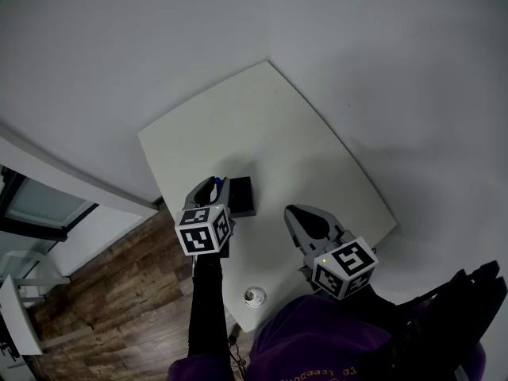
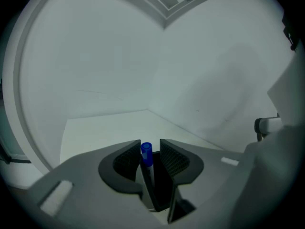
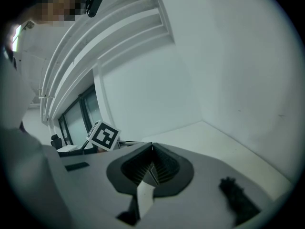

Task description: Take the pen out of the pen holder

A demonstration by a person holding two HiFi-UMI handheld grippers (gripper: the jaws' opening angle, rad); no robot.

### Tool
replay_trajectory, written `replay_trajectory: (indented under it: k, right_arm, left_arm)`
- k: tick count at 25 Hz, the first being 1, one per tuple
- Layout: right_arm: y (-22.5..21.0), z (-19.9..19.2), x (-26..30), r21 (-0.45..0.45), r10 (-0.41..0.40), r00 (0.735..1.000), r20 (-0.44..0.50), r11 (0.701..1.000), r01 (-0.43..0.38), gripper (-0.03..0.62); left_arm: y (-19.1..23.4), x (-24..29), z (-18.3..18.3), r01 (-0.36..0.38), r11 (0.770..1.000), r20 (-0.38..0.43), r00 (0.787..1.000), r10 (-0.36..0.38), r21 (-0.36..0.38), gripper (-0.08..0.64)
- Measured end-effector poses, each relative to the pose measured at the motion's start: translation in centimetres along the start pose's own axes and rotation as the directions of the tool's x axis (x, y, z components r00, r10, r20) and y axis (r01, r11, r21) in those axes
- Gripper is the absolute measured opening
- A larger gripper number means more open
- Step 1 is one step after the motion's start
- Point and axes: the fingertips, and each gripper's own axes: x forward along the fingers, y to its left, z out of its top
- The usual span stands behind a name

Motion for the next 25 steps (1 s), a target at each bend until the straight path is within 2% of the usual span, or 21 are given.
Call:
replay_trajectory:
  k: [4,7,9,25]
  right_arm:
    - [0.0,0.0,-0.1,0.003,-0.003,1.0,-0.002,1.0,0.003,0.011]
    - [0.0,0.1,-0.2,0.003,-0.001,1.0,0.0,1.0,0.001,0.011]
    - [0.0,0.0,-0.1,0.003,0.002,1.0,0.001,1.0,-0.002,0.011]
    - [0.5,0.1,-0.4,-0.011,0.02,1.0,0.008,1.0,-0.02,0.011]
  left_arm:
    - [-0.1,0.1,-0.1,-0.003,1.0,-0.015,1.0,0.004,0.029,0.124]
    - [0.0,0.2,0.0,-0.015,0.999,-0.014,1.0,0.015,0.035,0.078]
    - [0.1,0.2,-0.1,-0.02,0.999,-0.013,1.0,0.02,0.035,0.077]
    - [0.0,-1.3,-0.2,-0.018,0.999,0.026,0.999,0.019,-0.037,0.072]
